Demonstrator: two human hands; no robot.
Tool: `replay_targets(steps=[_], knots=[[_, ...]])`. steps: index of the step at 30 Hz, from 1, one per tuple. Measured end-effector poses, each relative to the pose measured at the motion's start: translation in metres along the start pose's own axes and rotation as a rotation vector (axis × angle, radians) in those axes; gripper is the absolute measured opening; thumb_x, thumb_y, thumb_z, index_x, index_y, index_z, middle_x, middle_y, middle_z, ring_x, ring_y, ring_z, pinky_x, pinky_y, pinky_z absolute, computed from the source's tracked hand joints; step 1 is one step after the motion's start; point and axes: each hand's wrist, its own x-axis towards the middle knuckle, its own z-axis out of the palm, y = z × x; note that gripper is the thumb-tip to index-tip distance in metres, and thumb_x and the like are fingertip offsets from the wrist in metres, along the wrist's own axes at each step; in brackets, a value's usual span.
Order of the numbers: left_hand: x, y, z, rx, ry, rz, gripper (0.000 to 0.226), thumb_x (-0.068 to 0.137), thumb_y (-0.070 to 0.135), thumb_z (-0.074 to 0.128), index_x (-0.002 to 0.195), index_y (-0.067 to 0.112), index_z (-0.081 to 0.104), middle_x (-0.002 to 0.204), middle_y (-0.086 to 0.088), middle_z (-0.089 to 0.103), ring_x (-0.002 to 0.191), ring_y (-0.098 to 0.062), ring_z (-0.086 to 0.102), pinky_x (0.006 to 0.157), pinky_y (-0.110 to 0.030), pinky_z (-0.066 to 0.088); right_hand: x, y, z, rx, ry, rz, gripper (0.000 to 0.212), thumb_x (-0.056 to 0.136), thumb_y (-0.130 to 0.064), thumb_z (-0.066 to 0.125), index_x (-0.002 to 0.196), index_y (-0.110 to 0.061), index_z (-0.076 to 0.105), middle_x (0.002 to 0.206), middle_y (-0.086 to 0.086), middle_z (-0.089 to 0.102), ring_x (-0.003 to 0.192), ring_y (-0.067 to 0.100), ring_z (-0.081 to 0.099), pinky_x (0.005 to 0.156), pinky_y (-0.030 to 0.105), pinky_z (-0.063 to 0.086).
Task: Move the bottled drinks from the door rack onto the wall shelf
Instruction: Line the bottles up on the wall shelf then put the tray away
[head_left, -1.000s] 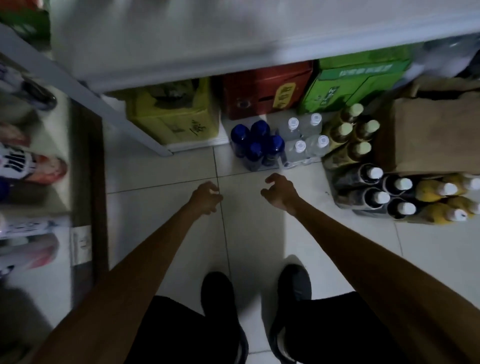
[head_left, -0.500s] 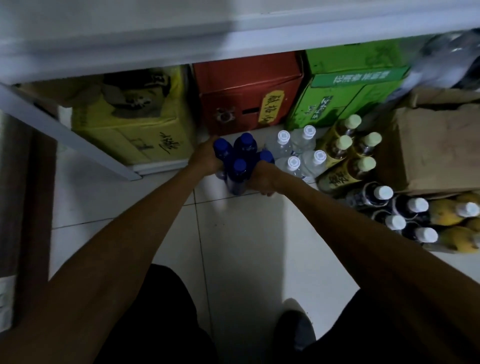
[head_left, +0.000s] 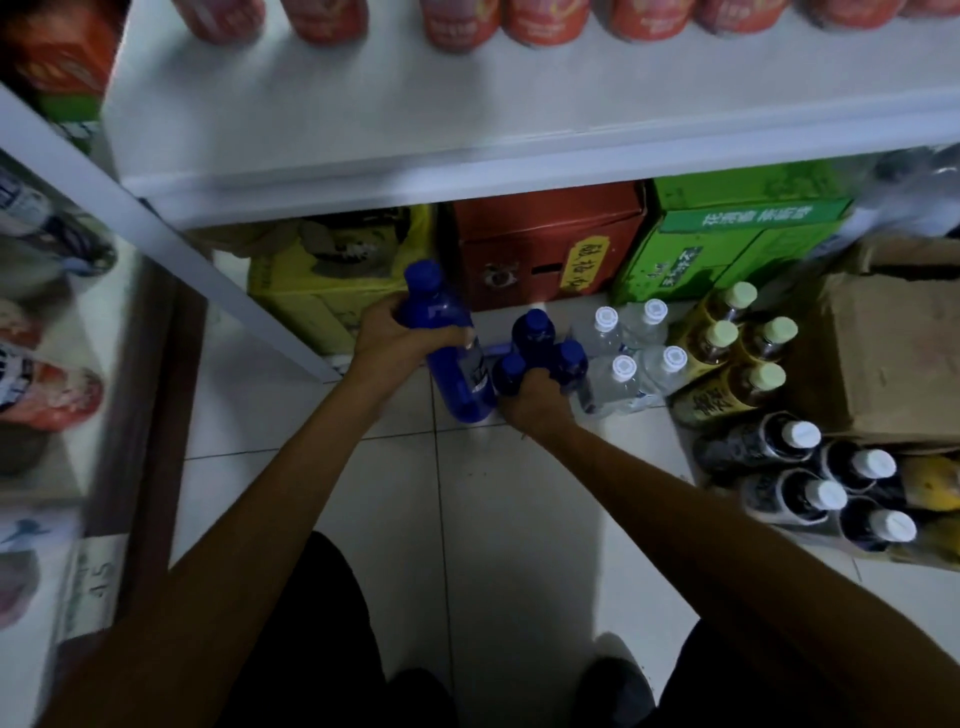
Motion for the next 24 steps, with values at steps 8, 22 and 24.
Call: replay_targets(steps=[8, 22, 24], knots=[[-0.029, 0.019, -0.012, -0.272, 0.115, 0.086, 0.057, 0.067, 0.02, 0.085, 0.117, 0.005, 0.063, 0.107, -0.009, 0.07, 0.094, -0.02, 0.068, 0.077, -0.028, 0.057, 0.014, -0.004, 0.021, 0.184, 0.16, 0.046, 0.065, 0.075, -0.016, 0.079, 0.129, -0.009, 0.044, 0.121, 0.013, 0.061, 0.112, 0.032, 0.06, 0.097, 0.047, 0.05], [-0.034, 0.02, -0.026, -0.442, 0.041, -0.043, 0.055, 0.072, 0.04, 0.081, 0.113, 0.008, 0.063, 0.092, -0.009, 0.069, 0.077, -0.019, 0.067, 0.07, -0.033, 0.056, -0.03, -0.02, -0.038, 0.348, 0.191, -0.13, 0.064, 0.063, -0.019, 0.088, 0.114, -0.011, 0.051, 0.103, -0.002, 0.059, 0.093, 0.014, 0.058, 0.087, 0.036, 0.052], [-0.04, 0.018, -0.019, -0.479, 0.012, -0.081, 0.047, 0.077, 0.043, 0.072, 0.109, 0.009, 0.064, 0.083, -0.007, 0.066, 0.071, -0.018, 0.064, 0.067, -0.031, 0.054, -0.04, -0.027, -0.06, 0.406, 0.187, -0.152, 0.063, 0.063, -0.022, 0.087, 0.114, -0.011, 0.052, 0.102, 0.0, 0.062, 0.09, 0.016, 0.062, 0.08, 0.033, 0.054]])
